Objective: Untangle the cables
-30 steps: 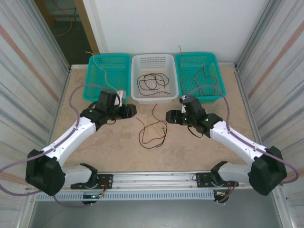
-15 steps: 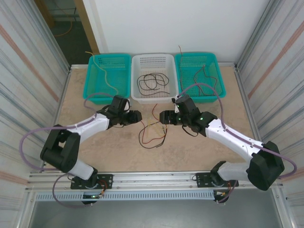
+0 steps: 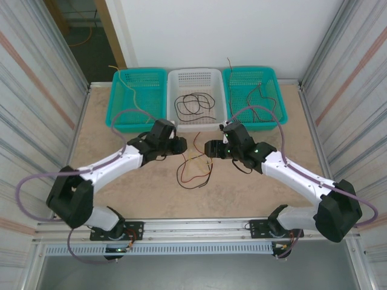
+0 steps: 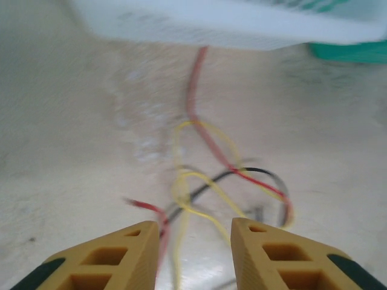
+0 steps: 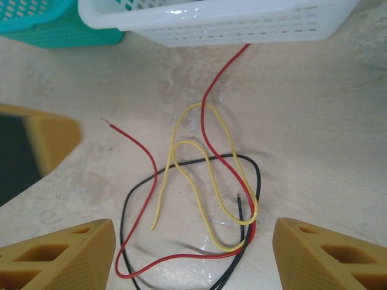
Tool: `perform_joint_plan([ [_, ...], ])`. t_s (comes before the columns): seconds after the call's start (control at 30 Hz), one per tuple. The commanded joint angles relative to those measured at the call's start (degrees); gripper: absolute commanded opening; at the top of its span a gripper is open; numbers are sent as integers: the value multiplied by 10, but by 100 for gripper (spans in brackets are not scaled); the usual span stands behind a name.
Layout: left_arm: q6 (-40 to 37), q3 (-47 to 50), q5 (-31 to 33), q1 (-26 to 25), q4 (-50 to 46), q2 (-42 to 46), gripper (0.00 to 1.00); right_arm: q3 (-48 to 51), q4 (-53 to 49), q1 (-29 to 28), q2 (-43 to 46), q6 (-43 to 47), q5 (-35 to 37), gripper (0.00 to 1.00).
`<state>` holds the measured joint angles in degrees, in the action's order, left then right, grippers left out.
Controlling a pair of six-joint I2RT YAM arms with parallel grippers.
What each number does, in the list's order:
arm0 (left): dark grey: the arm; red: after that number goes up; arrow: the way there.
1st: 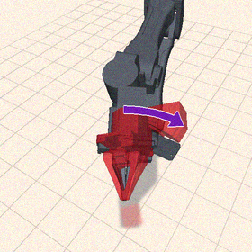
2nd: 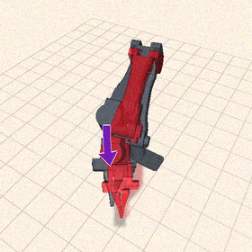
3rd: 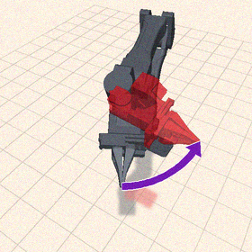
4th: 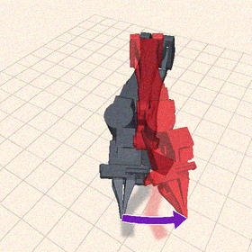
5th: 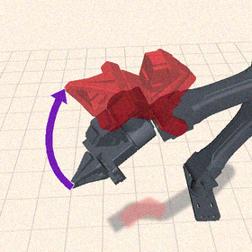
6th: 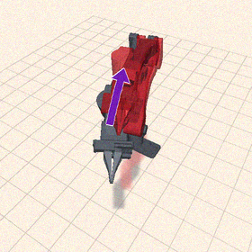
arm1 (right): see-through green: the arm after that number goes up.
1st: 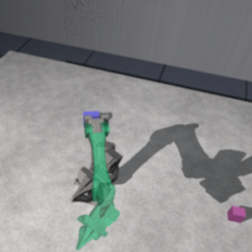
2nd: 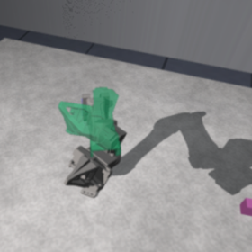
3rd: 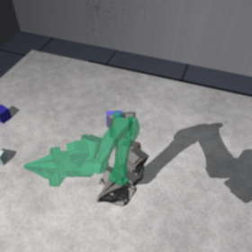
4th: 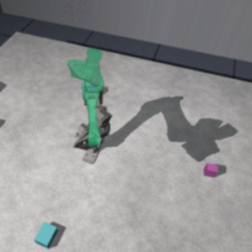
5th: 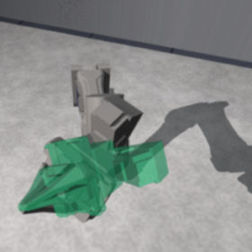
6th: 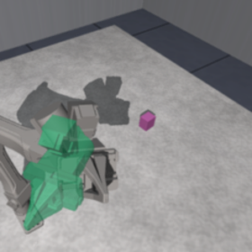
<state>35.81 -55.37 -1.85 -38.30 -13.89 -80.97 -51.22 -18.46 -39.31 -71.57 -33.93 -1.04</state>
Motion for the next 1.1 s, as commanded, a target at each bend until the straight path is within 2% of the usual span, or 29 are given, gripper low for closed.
perform_joint_plan([
  [0.0, -25, -39, 36, -10, -33, -2, 33, -4, -4, 21, 10, -11, 16, 68],
  [0.07, -30, -62, 7, -15, -38, -38, 30, 0, 1, 33, 15, -17, 5, 67],
  [0.2, -44, -109, 4, -26, -49, -107, 37, 3, -8, 37, 29, -18, 6, 67],
  [0.37, -51, -165, 6, -25, -69, -198, 30, 12, -20, 40, 51, -18, 8, 67],
  [0.7, -33, -191, 62, -23, -118, -254, 29, 18, -24, 46, 70, -21, 8, 67],
  [1.07, -21, -183, 33, -14, -105, -291, 33, 9, -23, 47, 64, -22, 3, 67],
])
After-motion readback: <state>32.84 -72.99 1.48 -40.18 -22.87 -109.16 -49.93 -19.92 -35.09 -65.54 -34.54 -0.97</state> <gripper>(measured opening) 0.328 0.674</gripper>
